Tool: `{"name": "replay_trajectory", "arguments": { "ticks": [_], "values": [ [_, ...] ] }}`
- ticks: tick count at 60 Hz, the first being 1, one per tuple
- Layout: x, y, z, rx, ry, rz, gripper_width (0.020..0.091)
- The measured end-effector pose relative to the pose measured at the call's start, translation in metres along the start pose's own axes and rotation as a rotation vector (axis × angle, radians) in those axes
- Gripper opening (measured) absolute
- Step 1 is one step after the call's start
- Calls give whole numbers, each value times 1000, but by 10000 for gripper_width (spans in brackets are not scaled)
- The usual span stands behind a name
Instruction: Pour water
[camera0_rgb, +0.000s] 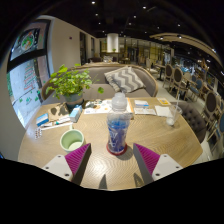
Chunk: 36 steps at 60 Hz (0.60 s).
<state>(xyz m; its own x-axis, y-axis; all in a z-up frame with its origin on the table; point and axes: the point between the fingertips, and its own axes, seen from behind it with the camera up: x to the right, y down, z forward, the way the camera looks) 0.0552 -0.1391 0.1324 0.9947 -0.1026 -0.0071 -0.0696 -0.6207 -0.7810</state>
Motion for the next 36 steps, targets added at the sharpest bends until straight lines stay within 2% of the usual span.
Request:
{"name": "replay_trajectory", "arguments": {
  "ticks": [17, 36],
  "values": [
    [-29, 5, -123, 4, 44, -5, 855],
    [-41, 14, -167, 24, 66, -27, 857]
  ]
}}
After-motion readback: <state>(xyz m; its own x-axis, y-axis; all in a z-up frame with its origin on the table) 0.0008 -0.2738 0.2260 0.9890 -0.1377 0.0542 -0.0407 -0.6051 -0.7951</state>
